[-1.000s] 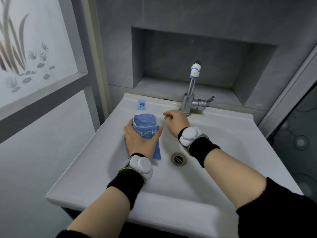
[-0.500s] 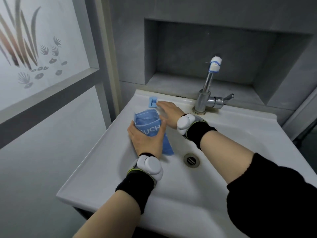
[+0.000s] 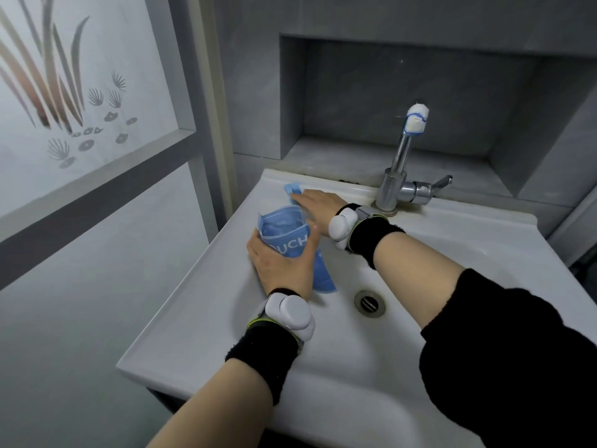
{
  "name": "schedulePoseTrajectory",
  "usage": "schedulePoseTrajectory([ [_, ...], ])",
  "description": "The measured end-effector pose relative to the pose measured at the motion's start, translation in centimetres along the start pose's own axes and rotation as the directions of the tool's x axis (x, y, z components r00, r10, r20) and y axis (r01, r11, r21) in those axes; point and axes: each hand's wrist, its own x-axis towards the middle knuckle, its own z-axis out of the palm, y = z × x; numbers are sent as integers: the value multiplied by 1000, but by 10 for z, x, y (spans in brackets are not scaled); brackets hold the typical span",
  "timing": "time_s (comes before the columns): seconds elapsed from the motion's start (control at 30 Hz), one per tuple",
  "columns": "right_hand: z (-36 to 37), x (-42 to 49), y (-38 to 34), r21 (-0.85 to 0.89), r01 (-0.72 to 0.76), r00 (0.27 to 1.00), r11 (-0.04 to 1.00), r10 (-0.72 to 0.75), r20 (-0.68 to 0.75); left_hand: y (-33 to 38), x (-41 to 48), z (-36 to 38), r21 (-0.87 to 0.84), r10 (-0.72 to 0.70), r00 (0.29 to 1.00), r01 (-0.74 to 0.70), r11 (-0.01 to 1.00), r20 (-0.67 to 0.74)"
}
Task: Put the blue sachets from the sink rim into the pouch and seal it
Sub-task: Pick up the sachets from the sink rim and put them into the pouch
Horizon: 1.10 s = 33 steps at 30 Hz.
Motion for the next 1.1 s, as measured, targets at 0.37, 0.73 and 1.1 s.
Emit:
schedulePoseTrajectory([
  [0.37, 1, -2, 4, 4, 35, 993, 999, -35, -116, 0, -2, 0, 39, 20, 1000, -20, 999, 9],
  [0.73, -1, 1, 0, 147, 21, 999, 989, -24, 22, -1, -1, -1, -26, -3, 1000, 4, 1000, 11],
  [1.1, 5, -39, 22, 210, -10, 961, 978, 67, -270, -2, -1, 0, 46, 11, 999, -13, 999, 31],
])
